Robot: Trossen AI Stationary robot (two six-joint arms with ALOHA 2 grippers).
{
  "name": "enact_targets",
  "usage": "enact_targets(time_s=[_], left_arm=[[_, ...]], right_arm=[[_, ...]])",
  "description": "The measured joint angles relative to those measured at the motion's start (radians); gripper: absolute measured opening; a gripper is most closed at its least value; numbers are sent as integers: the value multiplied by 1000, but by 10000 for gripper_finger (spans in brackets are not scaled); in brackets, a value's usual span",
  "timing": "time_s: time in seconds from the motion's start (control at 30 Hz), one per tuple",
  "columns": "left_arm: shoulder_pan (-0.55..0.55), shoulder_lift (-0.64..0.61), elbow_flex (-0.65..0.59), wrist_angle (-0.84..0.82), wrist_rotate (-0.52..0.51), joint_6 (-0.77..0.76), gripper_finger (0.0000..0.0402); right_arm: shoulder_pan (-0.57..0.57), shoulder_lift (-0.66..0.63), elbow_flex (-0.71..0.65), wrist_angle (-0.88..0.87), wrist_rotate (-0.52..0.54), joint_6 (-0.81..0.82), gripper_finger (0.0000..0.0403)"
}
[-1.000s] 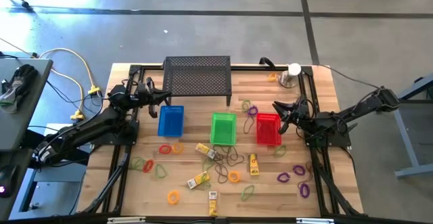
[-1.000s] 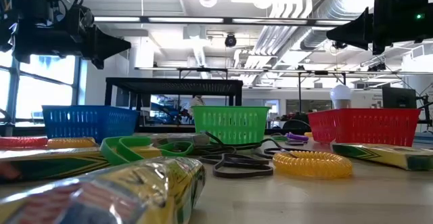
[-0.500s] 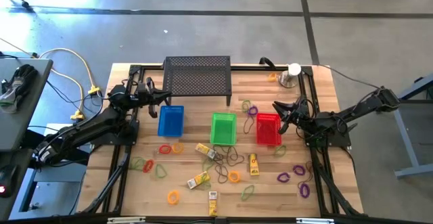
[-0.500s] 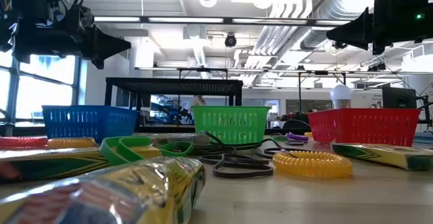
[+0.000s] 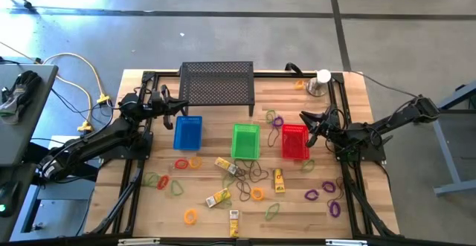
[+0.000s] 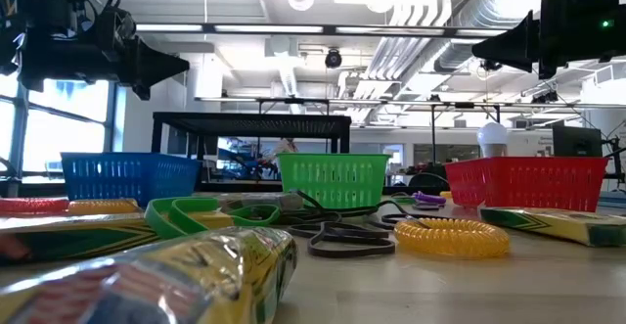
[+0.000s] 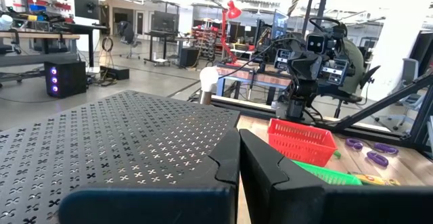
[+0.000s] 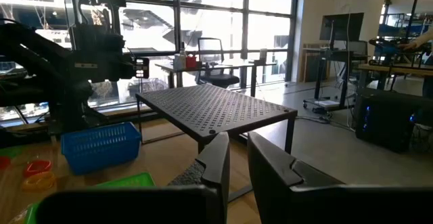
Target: Pick & Place Office Desk Supplies
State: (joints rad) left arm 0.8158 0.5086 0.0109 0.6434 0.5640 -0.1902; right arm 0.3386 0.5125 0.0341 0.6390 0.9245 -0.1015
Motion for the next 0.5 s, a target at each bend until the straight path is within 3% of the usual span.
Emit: enact_targets(time_s=[0.37,0.5], left_arm=[[-6,0,0,18,0,-35,1],[-36,0,0,-48,57,-81,1]], right_arm=[[0,0,0,0,0,0,43],[0,0,0,0,0,0,43]])
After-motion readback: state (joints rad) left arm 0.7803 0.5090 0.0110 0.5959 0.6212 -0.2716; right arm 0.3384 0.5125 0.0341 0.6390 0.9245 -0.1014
